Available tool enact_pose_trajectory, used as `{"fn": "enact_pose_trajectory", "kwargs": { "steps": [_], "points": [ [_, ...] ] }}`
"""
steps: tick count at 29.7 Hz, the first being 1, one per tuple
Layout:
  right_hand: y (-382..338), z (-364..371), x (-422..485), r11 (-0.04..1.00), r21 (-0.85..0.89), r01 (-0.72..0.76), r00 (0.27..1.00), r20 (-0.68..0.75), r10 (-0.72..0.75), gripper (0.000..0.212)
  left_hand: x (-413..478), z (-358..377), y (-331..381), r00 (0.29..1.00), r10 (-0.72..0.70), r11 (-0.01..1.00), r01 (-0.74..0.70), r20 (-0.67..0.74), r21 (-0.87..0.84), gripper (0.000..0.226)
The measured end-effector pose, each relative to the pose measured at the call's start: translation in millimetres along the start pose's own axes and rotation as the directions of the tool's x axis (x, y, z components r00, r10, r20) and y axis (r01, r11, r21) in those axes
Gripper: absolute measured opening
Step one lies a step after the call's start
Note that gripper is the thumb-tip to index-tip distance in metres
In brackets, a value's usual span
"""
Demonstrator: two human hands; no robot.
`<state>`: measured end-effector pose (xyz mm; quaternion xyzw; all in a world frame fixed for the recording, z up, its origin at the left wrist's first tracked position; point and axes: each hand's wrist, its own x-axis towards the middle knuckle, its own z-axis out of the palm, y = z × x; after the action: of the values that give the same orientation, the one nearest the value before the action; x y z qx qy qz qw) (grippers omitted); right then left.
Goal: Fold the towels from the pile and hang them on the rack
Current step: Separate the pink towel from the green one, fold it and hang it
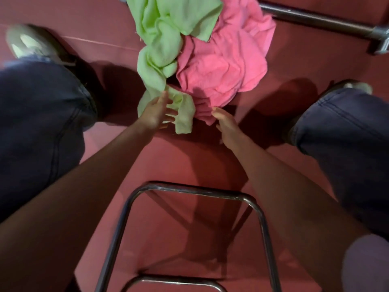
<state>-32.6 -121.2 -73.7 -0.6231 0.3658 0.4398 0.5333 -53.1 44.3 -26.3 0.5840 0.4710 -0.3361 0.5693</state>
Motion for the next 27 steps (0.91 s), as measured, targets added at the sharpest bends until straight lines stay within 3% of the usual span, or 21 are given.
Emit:
{"fn": "enact_pose_trajectory", "kwargs": {
  "steps": [5, 9, 12, 13, 15, 17, 20, 24, 27],
  "points": [
    [-22, 5, -11, 0.988, 0.151, 0.017, 0.995, -0.1, -0.002, 0.025, -19, 6, 9, 0.999, 0.044, 0.999, -0.044, -0.015, -0.006, 0.036],
    [-42, 7, -65, 0.981, 0.101, 0.166, 0.986, -0.029, -0.164, 0.038, -45, 12, 11, 0.985, 0.172, 0.966, -0.163, -0.029, 0.203, 0.04],
    [-51, 1, -113, 0.962, 0.144, 0.231, 0.968, 0.066, -0.242, 0.034, -76, 4, 20, 0.976, 0.211, 0.875, -0.211, 0.048, 0.436, 0.066],
    [-50, -2, -123, 0.964, 0.158, 0.215, 0.966, 0.107, -0.233, 0.033, -82, 4, 19, 0.973, 0.219, 0.86, -0.226, 0.068, 0.458, 0.076],
    [-72, -8, -180, 0.927, 0.165, 0.336, 0.924, 0.133, -0.358, 0.035, -127, -5, 35, 0.916, 0.378, 0.816, -0.398, 0.134, 0.419, 0.092],
    [-86, -11, -214, 0.899, 0.184, 0.399, 0.885, 0.178, -0.429, 0.035, -157, -3, 48, 0.879, 0.441, 0.847, -0.475, 0.182, 0.238, 0.081],
    [-111, -15, -278, 0.8, 0.25, 0.545, 0.775, 0.213, -0.595, 0.032, -219, -1, 64, 0.743, 0.624, 0.766, -0.643, 0.243, 0.001, 0.051],
    [-115, -19, -350, 0.7, 0.246, 0.671, 0.655, 0.244, -0.715, 0.027, -288, 1, 66, 0.589, 0.785, 0.601, -0.799, 0.191, -0.005, 0.02],
    [-118, -20, -367, 0.691, 0.27, 0.671, 0.654, 0.224, -0.723, 0.027, -307, 4, 66, 0.572, 0.796, 0.59, -0.806, 0.197, -0.042, 0.017]
  ]
}}
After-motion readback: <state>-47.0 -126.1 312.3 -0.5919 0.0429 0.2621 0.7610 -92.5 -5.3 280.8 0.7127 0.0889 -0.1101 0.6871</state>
